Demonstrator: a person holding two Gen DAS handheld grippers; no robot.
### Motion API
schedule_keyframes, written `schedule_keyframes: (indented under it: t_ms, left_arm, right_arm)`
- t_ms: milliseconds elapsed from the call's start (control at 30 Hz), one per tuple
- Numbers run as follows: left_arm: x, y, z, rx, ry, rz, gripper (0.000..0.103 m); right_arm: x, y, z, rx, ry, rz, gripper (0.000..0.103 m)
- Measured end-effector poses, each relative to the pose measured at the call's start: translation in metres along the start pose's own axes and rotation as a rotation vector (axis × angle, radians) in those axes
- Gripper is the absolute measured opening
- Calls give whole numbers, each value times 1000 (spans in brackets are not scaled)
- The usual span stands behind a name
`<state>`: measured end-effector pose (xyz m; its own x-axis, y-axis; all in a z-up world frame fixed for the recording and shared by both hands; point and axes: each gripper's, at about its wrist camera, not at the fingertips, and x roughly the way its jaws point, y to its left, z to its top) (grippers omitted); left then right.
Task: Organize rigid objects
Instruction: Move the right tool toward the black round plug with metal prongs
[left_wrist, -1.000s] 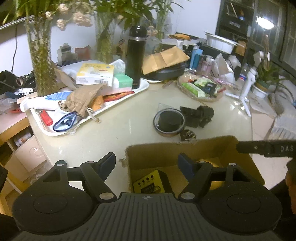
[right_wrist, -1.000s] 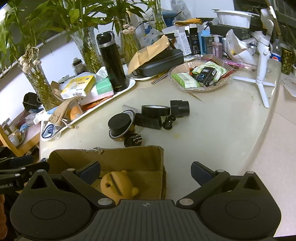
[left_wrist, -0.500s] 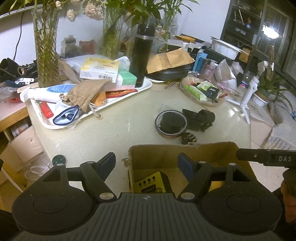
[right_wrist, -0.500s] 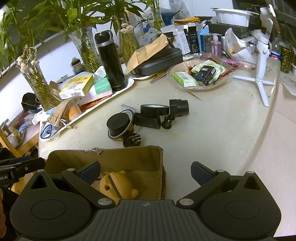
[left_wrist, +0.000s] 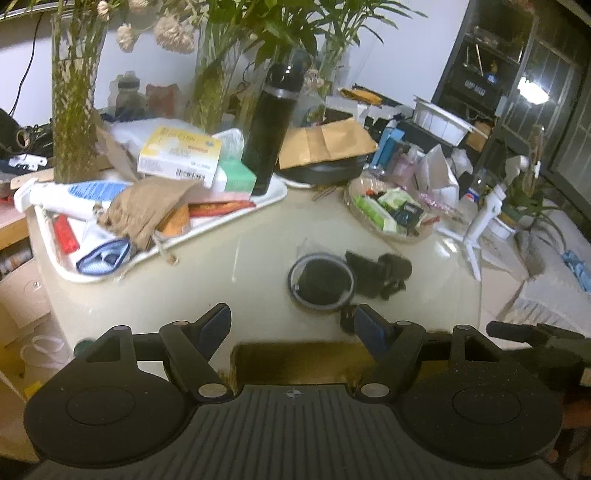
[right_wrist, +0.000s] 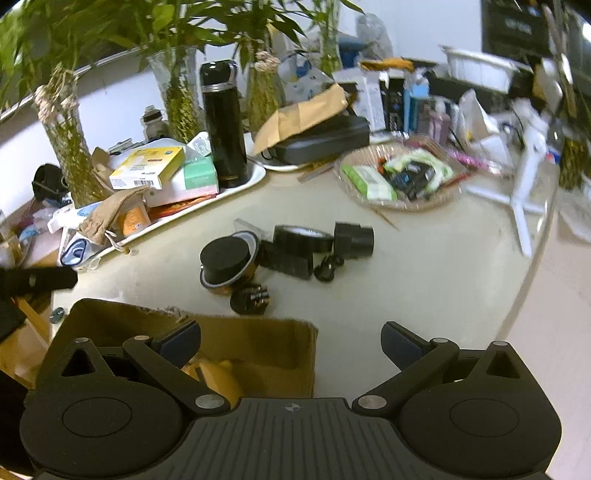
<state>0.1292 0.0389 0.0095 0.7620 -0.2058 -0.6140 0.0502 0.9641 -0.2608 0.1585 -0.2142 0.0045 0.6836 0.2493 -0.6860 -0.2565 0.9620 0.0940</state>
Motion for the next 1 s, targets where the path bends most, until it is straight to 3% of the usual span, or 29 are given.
schedule_keyframes:
  t_ms: [600,1000]
  left_arm:
    - [39,0,29,104,-11,-14,74]
    - [53,2,43,124,-10,0,74]
  right_arm:
    - [32,0,28,-37,10,121,103]
    - [70,-5,48,-20,114,132,103]
